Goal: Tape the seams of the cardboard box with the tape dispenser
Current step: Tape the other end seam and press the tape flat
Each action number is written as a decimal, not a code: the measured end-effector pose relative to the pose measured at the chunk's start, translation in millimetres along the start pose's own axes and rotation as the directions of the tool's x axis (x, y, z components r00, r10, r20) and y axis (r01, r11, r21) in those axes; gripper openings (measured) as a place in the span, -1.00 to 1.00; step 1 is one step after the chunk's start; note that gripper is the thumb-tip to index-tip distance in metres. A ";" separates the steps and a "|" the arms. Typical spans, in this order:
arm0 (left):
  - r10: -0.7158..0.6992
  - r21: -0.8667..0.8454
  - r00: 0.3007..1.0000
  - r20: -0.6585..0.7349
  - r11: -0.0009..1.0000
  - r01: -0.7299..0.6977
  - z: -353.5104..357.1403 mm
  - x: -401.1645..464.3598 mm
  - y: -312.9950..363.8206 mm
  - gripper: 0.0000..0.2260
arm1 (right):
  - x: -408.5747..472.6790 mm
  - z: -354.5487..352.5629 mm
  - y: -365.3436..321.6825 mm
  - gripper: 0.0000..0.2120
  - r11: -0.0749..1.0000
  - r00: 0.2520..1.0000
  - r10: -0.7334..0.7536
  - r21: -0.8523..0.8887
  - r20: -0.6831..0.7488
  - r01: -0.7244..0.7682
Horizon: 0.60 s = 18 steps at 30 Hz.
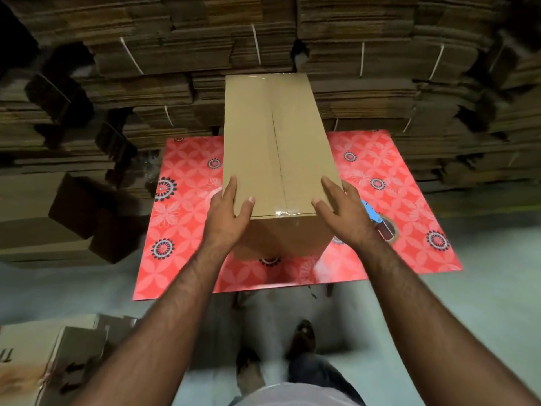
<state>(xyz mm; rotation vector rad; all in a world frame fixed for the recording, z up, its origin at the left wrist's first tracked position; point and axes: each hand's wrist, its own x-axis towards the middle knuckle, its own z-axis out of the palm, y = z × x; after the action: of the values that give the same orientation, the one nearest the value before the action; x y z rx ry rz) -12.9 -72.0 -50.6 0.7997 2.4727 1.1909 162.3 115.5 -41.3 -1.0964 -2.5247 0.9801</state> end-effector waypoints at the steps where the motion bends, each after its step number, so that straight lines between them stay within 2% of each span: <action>1: 0.003 0.009 1.000 0.005 1.000 -0.003 -0.3 1.1 -1.0 -0.41 | -0.3 -1.0 -0.5 -0.44 1.000 1.000 0.006 -0.002 0.007 -0.006; 5: 0.028 0.045 1.000 0.008 0.999 -0.028 -0.3 5.4 -3.0 -0.41 | 3.7 -7.9 -1.4 -0.34 0.999 0.999 -0.025 -0.031 0.023 0.026; 6: 0.026 0.051 1.000 0.003 0.998 -0.026 -0.1 6.0 -2.5 -0.41 | 6.0 -9.8 2.9 -0.34 0.999 0.999 -0.040 0.007 0.002 0.040; 8: 0.023 0.061 1.000 -0.008 0.998 -0.022 0.6 6.5 -1.7 -0.41 | 7.2 -16.2 13.7 -0.45 0.975 0.994 0.050 0.222 -0.094 -0.028; 10: 0.039 0.075 0.999 -0.028 0.997 -0.037 1.4 7.9 -2.9 -0.38 | 12.7 -20.8 35.9 -0.54 0.941 0.956 0.192 0.320 -0.222 -0.114; 13: 0.082 0.134 0.985 -0.151 0.989 -0.061 2.2 6.5 3.1 -0.34 | 26.4 -18.7 90.4 -0.57 0.959 0.934 0.282 0.043 -0.219 -0.279; 15: 0.188 0.224 0.940 -0.284 0.966 -0.126 5.3 3.6 12.6 -0.48 | 32.1 -13.3 122.9 -0.54 0.929 0.929 0.337 -0.108 -0.156 -0.355; 18: 0.307 0.253 0.890 -0.336 0.940 -0.229 11.3 -2.2 30.0 -0.68 | 41.4 1.2 159.4 -0.42 0.904 0.927 0.370 -0.206 -0.065 -0.375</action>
<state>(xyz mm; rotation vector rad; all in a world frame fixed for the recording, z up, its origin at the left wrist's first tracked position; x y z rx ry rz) 5.0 -51.0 -34.1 1.0945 2.9071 1.2927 223.5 224.1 -149.0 -1.6932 -2.4965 0.7754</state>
